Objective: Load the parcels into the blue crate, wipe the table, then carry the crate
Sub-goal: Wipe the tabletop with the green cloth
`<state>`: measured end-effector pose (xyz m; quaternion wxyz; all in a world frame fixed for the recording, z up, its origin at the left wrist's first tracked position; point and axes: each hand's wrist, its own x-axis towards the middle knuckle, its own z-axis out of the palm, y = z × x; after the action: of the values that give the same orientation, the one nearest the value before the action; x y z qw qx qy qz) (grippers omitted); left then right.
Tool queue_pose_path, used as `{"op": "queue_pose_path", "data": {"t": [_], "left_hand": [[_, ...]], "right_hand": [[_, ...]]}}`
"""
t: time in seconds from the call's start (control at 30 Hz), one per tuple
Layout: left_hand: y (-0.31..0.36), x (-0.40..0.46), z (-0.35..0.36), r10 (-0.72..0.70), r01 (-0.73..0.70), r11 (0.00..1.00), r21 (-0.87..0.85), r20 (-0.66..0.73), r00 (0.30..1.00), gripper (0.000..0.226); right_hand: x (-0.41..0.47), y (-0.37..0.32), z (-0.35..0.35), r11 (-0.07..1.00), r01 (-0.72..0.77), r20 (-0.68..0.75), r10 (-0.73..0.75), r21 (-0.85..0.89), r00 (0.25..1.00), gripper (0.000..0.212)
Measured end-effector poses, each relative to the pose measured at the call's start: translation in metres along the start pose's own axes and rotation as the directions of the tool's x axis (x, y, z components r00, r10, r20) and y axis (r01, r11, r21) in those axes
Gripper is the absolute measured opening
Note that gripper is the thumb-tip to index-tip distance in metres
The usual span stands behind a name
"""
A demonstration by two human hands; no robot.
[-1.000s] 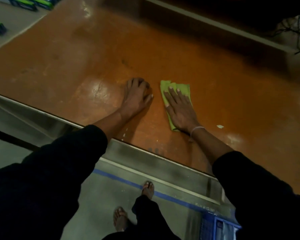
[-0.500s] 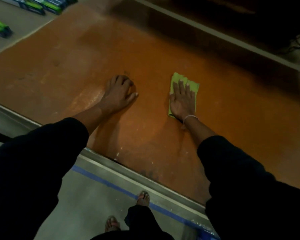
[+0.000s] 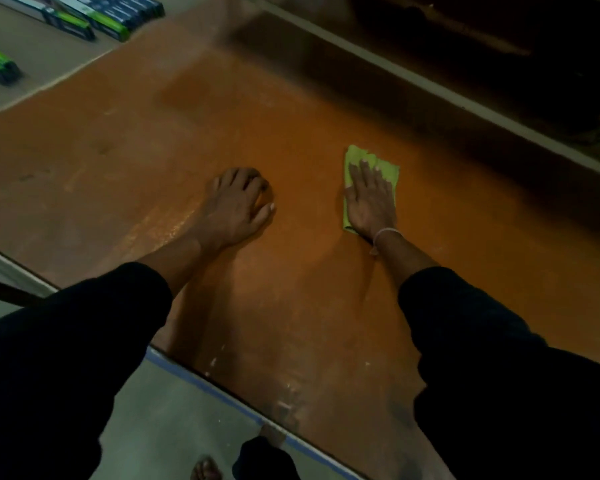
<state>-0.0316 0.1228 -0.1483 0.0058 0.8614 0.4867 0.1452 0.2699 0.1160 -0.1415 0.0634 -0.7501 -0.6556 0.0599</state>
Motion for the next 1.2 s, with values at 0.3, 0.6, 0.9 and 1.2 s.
{"op": "queue_pose_path", "data": {"t": [0.3, 0.6, 0.9, 1.2], "left_hand": [[0.002, 0.004, -0.002, -0.014, 0.014, 1.000, -0.005, -0.022, 1.000, 0.050], [-0.001, 0.004, 0.001, -0.018, 0.019, 1.000, 0.024, -0.025, 1.000, 0.050], [0.000, 0.003, -0.003, -0.017, 0.017, 1.000, 0.001, -0.008, 1.000, 0.050], [-0.003, 0.001, -0.005, 0.014, -0.013, 0.999, -0.032, 0.021, 1.000, 0.053]], "right_hand": [[0.072, -0.002, -0.006, 0.998, 0.051, 0.027, -0.050, -0.025, 0.998, 0.059], [0.118, -0.028, -0.002, 0.981, 0.193, 0.072, -0.191, -0.025, 0.979, 0.059], [0.088, -0.036, -0.002, 0.941, 0.339, 0.098, -0.336, -0.009, 0.937, 0.058], [0.018, -0.040, 0.003, 0.942, 0.335, 0.055, -0.334, -0.008, 0.941, 0.057]]}}
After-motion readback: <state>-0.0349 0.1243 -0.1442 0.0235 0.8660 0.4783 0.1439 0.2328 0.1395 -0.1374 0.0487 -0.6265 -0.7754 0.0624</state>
